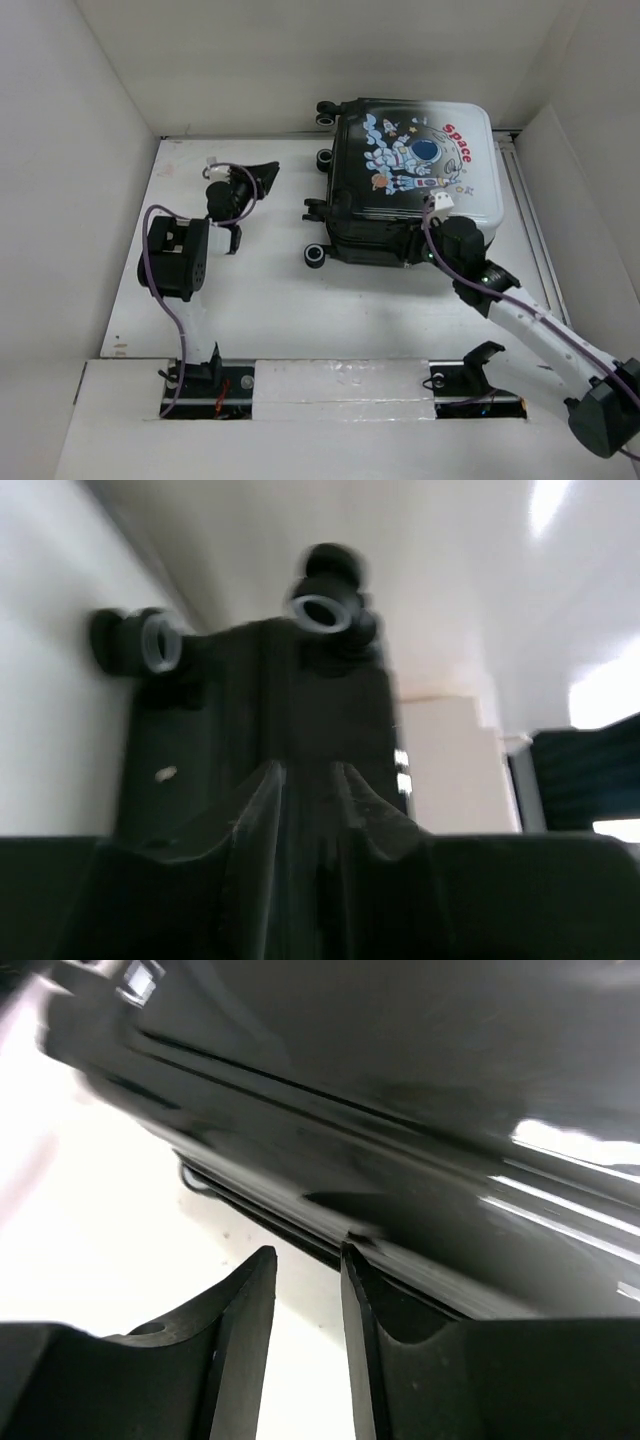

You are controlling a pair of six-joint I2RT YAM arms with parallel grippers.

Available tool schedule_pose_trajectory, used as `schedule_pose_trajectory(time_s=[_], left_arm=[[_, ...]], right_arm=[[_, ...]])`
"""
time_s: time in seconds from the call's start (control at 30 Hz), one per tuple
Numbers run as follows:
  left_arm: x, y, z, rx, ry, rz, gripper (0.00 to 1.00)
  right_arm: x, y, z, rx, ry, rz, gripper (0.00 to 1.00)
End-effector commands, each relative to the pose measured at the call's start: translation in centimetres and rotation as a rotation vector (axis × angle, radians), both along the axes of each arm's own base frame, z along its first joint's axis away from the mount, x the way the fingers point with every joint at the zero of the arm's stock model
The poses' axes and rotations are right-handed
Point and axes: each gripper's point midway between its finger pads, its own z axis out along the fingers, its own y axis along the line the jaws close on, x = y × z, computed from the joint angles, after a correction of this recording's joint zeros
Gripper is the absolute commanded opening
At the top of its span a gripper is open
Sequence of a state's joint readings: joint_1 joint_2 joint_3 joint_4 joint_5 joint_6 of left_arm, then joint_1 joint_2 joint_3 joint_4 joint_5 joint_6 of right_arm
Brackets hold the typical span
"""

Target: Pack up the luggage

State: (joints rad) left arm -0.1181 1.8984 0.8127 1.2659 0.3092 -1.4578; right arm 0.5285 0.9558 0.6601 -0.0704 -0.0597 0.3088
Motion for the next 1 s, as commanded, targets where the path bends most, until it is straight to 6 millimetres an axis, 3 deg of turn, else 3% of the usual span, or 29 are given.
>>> schedule_pose_trajectory(time_s=[0.0, 0.03, 0.07, 0.1, 0.13, 0.17, 0.2, 0.27, 0.33, 0.37, 0.4, 0.5, 0.53, 0.6, 0.7, 0.8, 0.97], left_arm=[[1.0, -2.3, 6.5, 0.091, -0.262, -0.124, 0.27], [2.2, -3.0, 7.5, 0.101, -0.296, -0.131, 0.45], [3.0, -3.8, 6.9, 0.116, -0.261, -0.143, 0.60], [3.8, -4.1, 7.1, 0.146, -0.272, -0.152, 0.82], [5.0, -5.0, 8.2, 0.158, -0.302, -0.169, 0.89], [5.8, -5.7, 7.6, 0.172, -0.266, -0.182, 0.92], [6.6, -5.9, 7.8, 0.172, -0.262, -0.182, 0.95], [8.8, -6.8, 8.7, 0.188, -0.294, -0.186, 0.96], [10.2, -7.9, 7.6, 0.192, -0.240, -0.214, 0.96], [11.6, -8.8, 8.1, 0.201, -0.263, -0.221, 0.95], [12.5, -9.2, 6.7, 0.231, -0.207, -0.243, 0.94], [14.5, -11.0, 6.6, 0.263, -0.210, -0.251, 0.94], [14.9, -11.7, 5.8, 0.275, -0.172, -0.255, 0.94], [16.2, -11.8, 5.6, 0.275, -0.171, -0.242, 0.94], [17.3, -12.3, 5.3, 0.257, -0.145, -0.230, 0.94], [18.4, -12.7, 6.3, 0.195, -0.174, -0.226, 0.94], [18.4, -15.0, 6.9, 0.109, -0.239, -0.253, 0.92]], right_arm=[[-1.0, -0.7, 3.2, 0.074, -0.129, 0.006, 0.38], [-1.5, -1.2, 2.6, 0.078, -0.118, -0.011, 0.40], [-2.3, -1.6, 3.0, 0.108, -0.128, -0.017, 0.43], [-3.2, -1.4, 2.3, 0.109, -0.111, 0.014, 0.43], [-4.0, -1.2, 1.5, 0.113, -0.089, 0.033, 0.45], [-4.4, -1.4, 2.1, 0.124, -0.108, 0.033, 0.47], [-4.9, -1.5, 1.3, 0.115, -0.085, 0.043, 0.48], [-5.6, -1.2, 1.5, 0.125, -0.082, 0.062, 0.49], [-6.1, -1.1, 1.3, 0.121, -0.074, 0.072, 0.51], [-6.2, -1.2, 1.6, 0.115, -0.081, 0.075, 0.52], [-6.3, -1.1, 1.7, 0.117, -0.080, 0.084, 0.52], [-6.4, -1.1, 1.7, 0.099, -0.072, 0.084, 0.52], [-6.3, -1.3, 1.4, 0.091, -0.065, 0.075, 0.54], [-6.5, -1.1, 1.9, 0.096, -0.072, 0.084, 0.54], [-6.7, -0.9, 1.6, 0.091, -0.062, 0.095, 0.54], [-7.0, -0.4, 1.9, 0.113, -0.058, 0.110, 0.54], [-7.4, 0.3, 1.1, 0.129, -0.030, 0.121, 0.54]])
